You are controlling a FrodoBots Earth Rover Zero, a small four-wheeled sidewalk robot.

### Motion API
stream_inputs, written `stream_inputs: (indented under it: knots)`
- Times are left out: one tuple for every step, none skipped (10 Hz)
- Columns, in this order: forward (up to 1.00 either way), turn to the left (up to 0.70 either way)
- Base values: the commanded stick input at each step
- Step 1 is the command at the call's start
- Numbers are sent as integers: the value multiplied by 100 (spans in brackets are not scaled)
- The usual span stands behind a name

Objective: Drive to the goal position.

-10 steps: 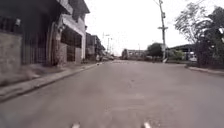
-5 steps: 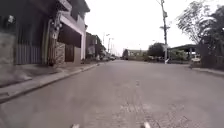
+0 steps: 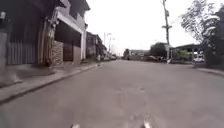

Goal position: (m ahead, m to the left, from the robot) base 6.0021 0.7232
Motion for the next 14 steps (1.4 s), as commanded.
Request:
stream_inputs:
  knots:
    - [70, 10]
    - [70, 9]
    - [70, 10]
    - [70, 11]
    - [70, 8]
    - [70, 7]
    - [70, 8]
    - [70, 9]
    - [70, 17]
    - [70, -34]
    - [70, -35]
    - [70, 6]
    - [70, 1]
    - [70, 5]
